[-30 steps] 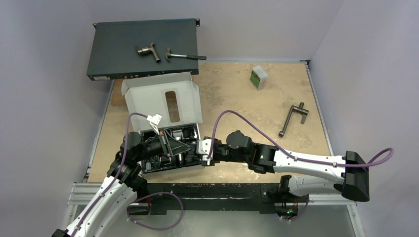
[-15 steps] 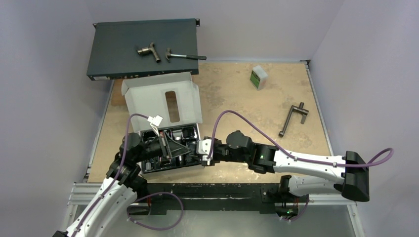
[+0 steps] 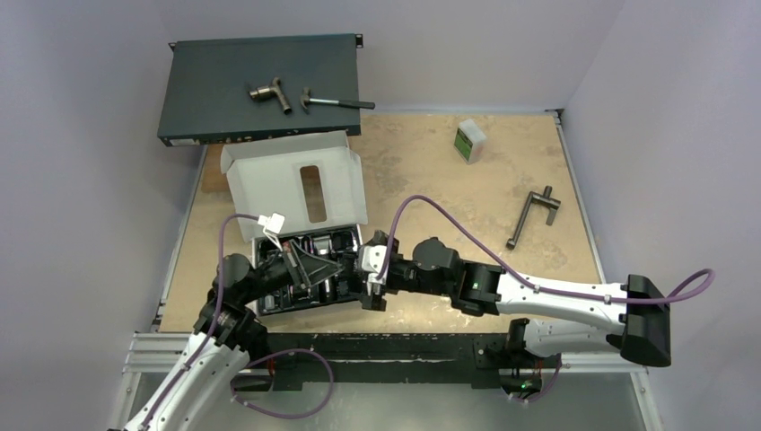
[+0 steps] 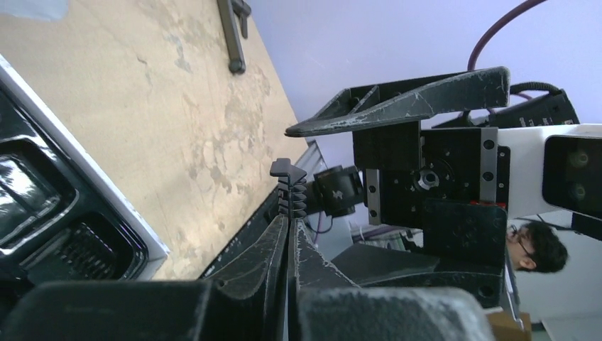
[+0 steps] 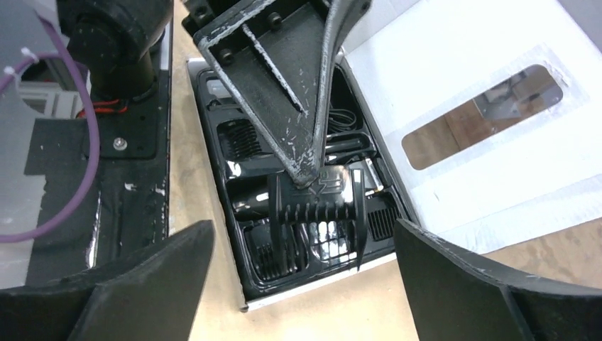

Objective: Sort the hair-cutting tools
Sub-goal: Adjust the haircut tool, then place the haircut tool in the storage box.

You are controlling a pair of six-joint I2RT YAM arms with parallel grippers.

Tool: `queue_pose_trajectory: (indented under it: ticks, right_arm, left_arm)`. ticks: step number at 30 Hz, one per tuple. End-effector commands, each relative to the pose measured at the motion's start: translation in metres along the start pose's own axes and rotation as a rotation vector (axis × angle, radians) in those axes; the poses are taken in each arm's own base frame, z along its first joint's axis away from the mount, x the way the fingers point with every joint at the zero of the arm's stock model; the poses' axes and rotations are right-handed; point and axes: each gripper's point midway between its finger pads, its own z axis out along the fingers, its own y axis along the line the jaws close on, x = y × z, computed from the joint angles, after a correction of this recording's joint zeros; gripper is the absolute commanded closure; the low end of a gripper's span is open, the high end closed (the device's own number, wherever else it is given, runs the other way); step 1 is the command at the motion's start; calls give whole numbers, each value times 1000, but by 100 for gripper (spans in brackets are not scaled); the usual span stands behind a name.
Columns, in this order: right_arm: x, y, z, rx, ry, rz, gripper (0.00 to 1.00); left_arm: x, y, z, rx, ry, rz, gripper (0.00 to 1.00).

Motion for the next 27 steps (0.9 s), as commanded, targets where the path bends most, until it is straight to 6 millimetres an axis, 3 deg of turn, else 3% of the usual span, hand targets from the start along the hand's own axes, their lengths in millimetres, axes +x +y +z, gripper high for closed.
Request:
queue_pose_trajectory:
  ticks: [1, 4, 7, 10, 12, 16, 20, 27]
  right_arm:
    - [-22, -14, -4, 98, -97, 152, 1]
    - [-29, -16, -10, 119, -145, 220, 1]
    - [-22, -42, -16, 242, -154, 408, 1]
    - [-1, -66, -23, 341, -158, 651, 1]
    - [9, -73, -31, 367, -205, 805, 1]
    - [27, -78, -40, 423, -238, 944, 3]
    - [43, -83, -44, 487, -208, 981, 3]
    - [89, -80, -39, 558, -97, 1088, 6]
  left_arm:
    - [-26, 4, 1, 4, -174, 44, 100]
    - [-34, 16, 1, -30, -235, 30, 100]
    - [-41, 38, 1, -111, -296, -14, 100]
    - [-49, 65, -6, -201, -398, -73, 100]
    - [-49, 84, -9, -256, -439, -119, 100]
    - [-45, 113, -14, -351, -476, -192, 100]
    - [-43, 128, -14, -386, -491, -234, 100]
    - [-42, 133, -4, -363, -474, -273, 100]
